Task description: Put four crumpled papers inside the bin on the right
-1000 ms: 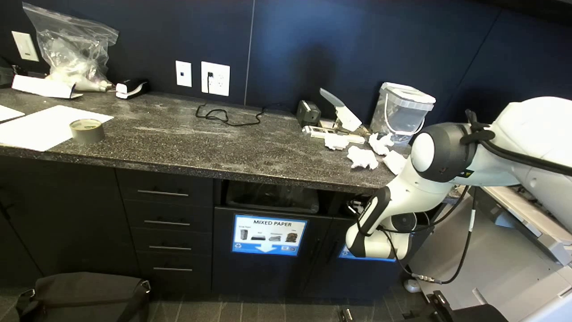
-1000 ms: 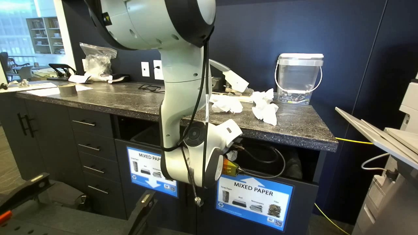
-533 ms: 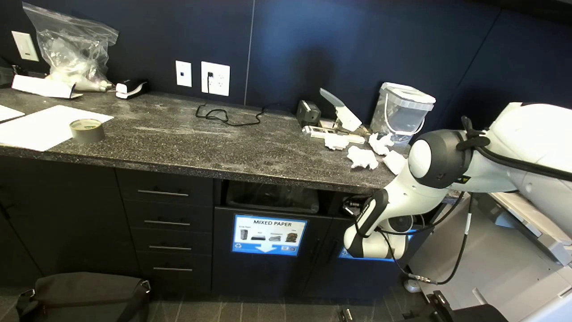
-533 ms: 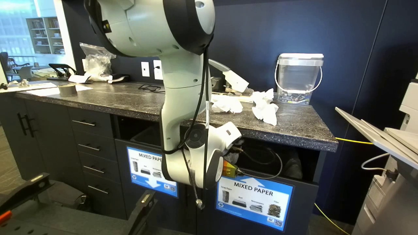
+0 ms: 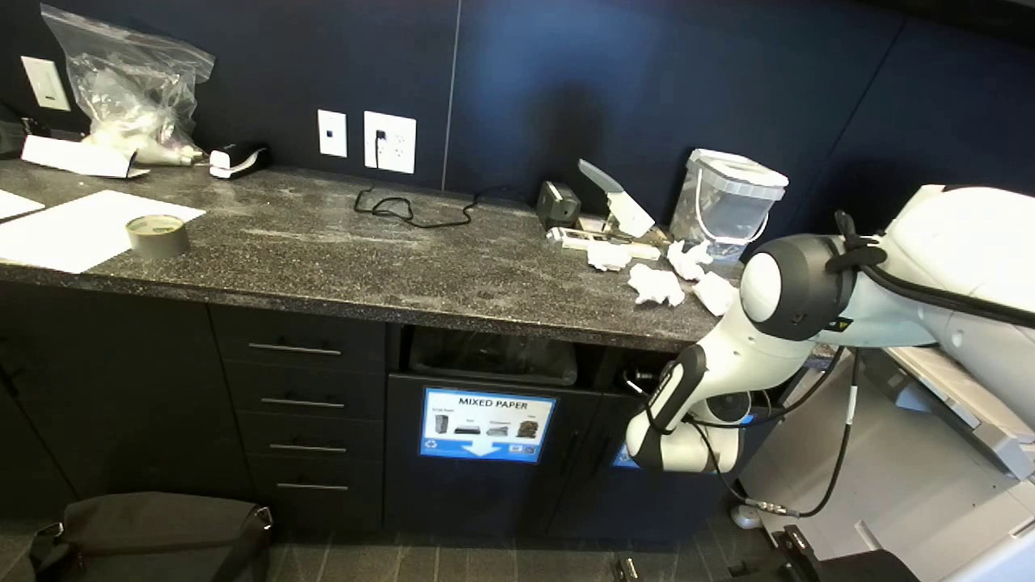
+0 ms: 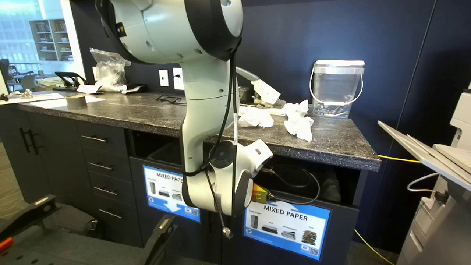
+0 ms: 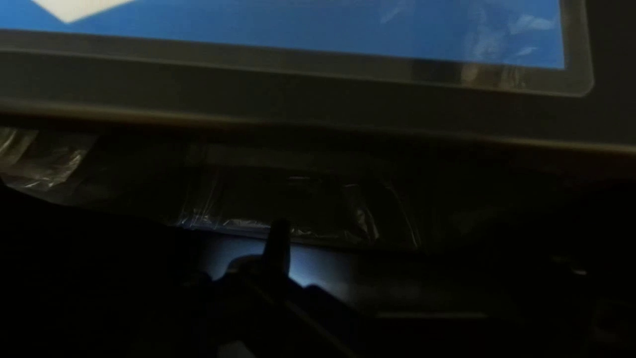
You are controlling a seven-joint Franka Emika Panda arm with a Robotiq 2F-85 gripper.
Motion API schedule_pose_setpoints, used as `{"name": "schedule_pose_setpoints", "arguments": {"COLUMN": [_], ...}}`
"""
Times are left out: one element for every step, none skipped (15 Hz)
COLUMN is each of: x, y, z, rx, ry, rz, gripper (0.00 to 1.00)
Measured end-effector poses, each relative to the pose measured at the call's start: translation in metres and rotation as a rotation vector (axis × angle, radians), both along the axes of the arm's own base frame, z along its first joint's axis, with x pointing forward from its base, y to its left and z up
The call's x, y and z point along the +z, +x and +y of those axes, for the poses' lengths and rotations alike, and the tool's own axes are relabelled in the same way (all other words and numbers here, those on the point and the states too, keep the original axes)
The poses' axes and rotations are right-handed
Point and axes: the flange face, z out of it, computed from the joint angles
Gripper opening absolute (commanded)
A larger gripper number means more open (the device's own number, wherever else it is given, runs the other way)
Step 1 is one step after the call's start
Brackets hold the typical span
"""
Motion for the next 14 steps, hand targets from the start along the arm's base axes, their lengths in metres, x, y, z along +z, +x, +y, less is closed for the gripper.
{"name": "schedule_pose_setpoints", "arguments": {"x": [0.001, 0.002, 0.005, 0.008, 0.013, 0.02, 0.026, 0.034, 0.042, 0.05, 0.058, 0.066, 0.075, 0.084], "y": [-0.003, -0.007, -0.011, -0.015, -0.019, -0.024, -0.028, -0.033, -0.037, -0.042, -0.047, -0.051, -0.055, -0.058], "z": [-0.001, -0.002, -0.004, -0.005, -0.006, -0.007, -0.007, -0.006, -0.005, -0.004, -0.002, -0.001, 0.0, 0.001], "rx": [-0.001, -0.001, -0.003, -0.004, -0.006, -0.007, -0.007, -0.005, 0.002, 0.011, 0.02, 0.029, 0.036, 0.039], "ry": [-0.003, -0.007, -0.011, -0.015, -0.019, -0.022, -0.023, -0.022, -0.02, -0.016, -0.01, -0.003, 0.003, 0.007], "rz": [0.009, 0.019, 0.029, 0.039, 0.043, 0.048, 0.056, 0.067, 0.082, 0.103, 0.133, 0.177, 0.221, 0.272], "gripper": [1.0, 1.0, 1.0, 1.0, 1.0, 1.0, 1.0, 1.0, 1.0, 1.0, 1.0, 1.0, 1.0, 1.0]}}
